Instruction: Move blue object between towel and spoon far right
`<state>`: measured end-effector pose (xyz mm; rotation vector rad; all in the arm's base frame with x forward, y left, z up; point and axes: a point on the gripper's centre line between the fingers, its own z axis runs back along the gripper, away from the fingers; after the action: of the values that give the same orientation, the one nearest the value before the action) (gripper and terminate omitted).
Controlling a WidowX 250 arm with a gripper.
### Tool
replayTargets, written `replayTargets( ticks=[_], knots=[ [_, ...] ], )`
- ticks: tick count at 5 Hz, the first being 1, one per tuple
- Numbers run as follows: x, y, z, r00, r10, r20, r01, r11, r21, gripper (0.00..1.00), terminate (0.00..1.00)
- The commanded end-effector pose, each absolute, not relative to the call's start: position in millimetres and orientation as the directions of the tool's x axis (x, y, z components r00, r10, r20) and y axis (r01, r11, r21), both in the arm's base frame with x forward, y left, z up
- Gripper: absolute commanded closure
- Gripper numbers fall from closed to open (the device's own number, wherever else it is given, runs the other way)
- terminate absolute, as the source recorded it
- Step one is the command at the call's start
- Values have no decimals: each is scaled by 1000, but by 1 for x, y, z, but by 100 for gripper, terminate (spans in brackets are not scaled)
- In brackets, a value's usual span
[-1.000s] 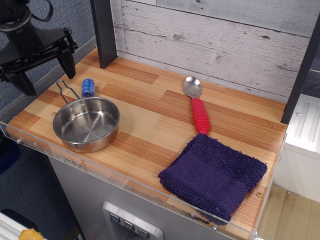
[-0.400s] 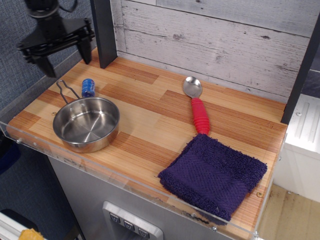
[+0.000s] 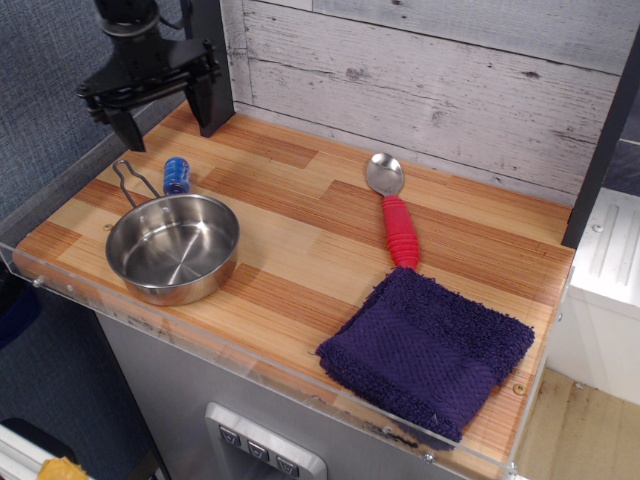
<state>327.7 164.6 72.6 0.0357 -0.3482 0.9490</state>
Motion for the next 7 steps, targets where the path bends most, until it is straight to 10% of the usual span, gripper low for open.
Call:
replayTargets(
  ticks=[1, 5, 6, 7],
  knots=[
    [348, 170, 67, 493, 800, 343, -826, 554, -104, 0, 0],
    [339, 172, 35, 506, 804, 312, -842, 540, -24, 0, 0],
    [336, 177, 31, 498, 806, 319, -847, 531, -17, 100, 0],
    [336, 177, 34, 495, 805, 327, -847, 531, -23, 100, 0]
  ],
)
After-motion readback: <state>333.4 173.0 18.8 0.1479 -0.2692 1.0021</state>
